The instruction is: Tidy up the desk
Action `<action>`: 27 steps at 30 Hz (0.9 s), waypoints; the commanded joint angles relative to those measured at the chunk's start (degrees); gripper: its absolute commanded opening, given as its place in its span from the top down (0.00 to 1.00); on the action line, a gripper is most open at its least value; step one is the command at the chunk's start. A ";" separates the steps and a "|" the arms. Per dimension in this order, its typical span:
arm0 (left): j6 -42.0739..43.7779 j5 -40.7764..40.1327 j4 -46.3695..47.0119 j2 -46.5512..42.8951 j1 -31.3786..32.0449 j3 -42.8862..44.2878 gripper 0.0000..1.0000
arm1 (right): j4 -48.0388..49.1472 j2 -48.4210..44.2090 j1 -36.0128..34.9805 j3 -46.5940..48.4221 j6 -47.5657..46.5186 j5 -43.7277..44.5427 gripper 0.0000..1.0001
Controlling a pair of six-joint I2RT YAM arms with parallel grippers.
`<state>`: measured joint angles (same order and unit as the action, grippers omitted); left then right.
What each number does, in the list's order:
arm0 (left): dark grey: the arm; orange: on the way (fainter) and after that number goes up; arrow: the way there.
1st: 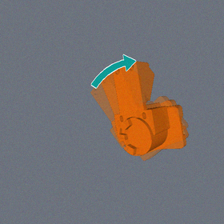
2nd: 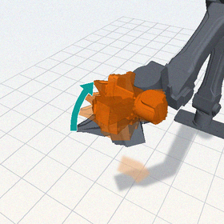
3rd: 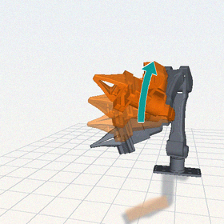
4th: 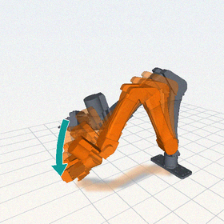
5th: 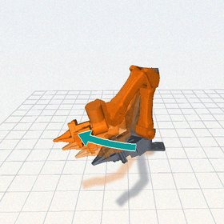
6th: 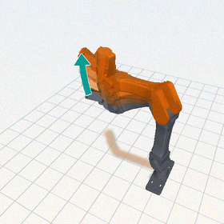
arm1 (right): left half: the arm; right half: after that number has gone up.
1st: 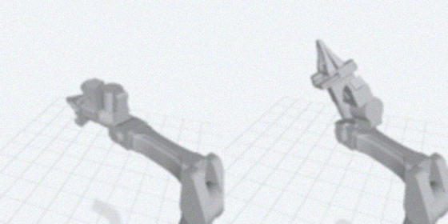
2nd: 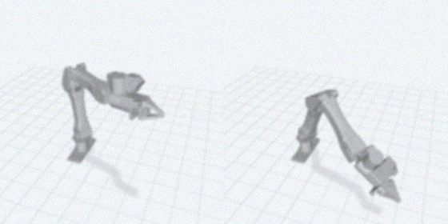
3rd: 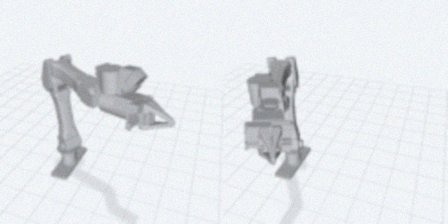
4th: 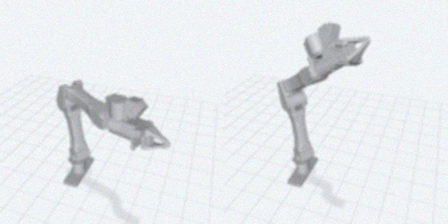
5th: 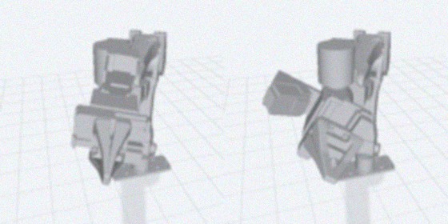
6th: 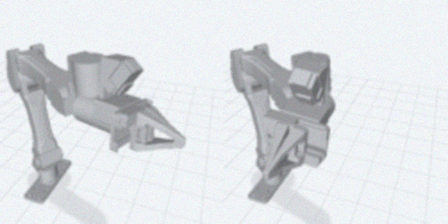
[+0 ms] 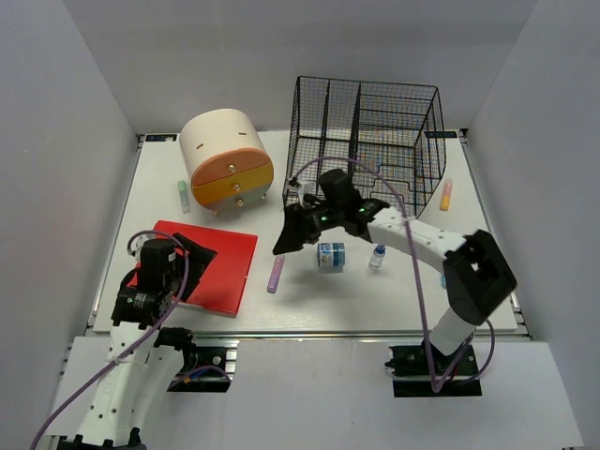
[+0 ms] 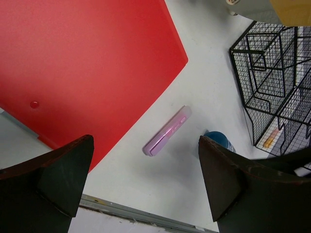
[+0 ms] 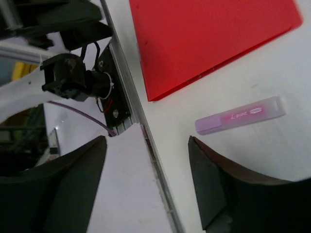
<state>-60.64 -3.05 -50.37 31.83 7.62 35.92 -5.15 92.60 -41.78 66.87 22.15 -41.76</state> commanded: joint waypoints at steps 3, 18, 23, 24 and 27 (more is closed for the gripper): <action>-2.20 -0.91 -2.54 -2.56 0.03 -1.46 0.02 | 10.59 5.91 -4.88 2.65 10.97 5.10 0.19; -2.20 -3.19 -6.49 -5.82 0.03 -1.55 0.02 | 18.77 21.31 -10.60 8.89 21.79 5.99 0.42; -2.46 -2.05 -6.50 -7.31 0.03 -2.87 0.03 | 21.14 21.40 -11.22 5.90 23.11 5.72 0.52; -2.46 -1.87 -6.32 -7.49 0.03 -3.05 0.03 | 21.32 21.66 -11.48 5.55 23.37 5.98 0.52; -2.64 -1.52 -6.32 -7.66 0.03 -3.40 0.03 | 22.02 22.54 -12.09 5.29 24.51 6.07 0.52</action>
<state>-62.70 -4.91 -56.40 24.69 7.62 33.10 13.52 114.80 -52.73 72.64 44.82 -35.70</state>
